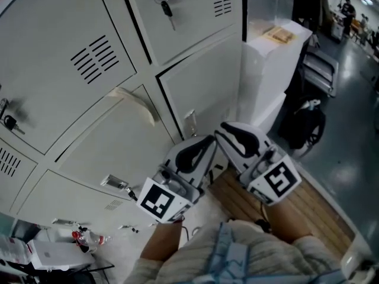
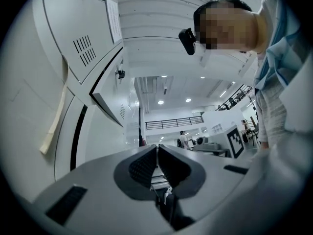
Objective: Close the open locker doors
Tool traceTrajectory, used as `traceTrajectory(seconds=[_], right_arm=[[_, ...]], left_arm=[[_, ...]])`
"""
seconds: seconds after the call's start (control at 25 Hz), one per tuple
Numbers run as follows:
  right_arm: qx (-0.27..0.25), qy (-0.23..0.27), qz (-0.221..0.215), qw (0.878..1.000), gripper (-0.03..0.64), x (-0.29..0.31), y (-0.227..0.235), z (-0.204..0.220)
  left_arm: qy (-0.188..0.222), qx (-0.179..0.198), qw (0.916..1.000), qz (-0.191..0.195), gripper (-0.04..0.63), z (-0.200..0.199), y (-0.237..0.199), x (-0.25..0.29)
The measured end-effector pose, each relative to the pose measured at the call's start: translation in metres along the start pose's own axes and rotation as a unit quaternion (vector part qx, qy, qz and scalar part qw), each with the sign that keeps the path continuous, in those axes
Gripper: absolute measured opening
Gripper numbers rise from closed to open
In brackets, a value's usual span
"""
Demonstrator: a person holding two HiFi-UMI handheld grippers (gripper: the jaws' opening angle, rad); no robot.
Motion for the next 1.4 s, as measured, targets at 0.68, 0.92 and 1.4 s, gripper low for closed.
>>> traceTrajectory(seconds=[0.68, 0.92, 1.4], right_arm=[[0.056, -0.048, -0.079, 0.994, 0.067, -0.040, -0.024, 0.052], [0.068, -0.032, -0.125, 0.989, 0.060, -0.046, -0.061, 0.056], [0.091, -0.016, -0.185, 0.978, 0.041, -0.077, -0.173, 0.036]], left_arm=[[-0.023, -0.047, 0.9960, -0.072, 0.003, 0.046, 0.060, -0.032], [-0.024, -0.038, 0.9943, -0.096, 0.003, 0.041, 0.085, -0.070], [-0.019, -0.024, 0.9888, -0.146, 0.003, 0.007, 0.161, -0.166]])
Point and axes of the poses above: the fingertips, and each gripper's own axes: x forward along the fingers, y to its right, z out of its underside, the point moved 10 cm from there along -x, backward along the fingers, and after that the axes turned 13 degrees about z, right-handed, at the moved point
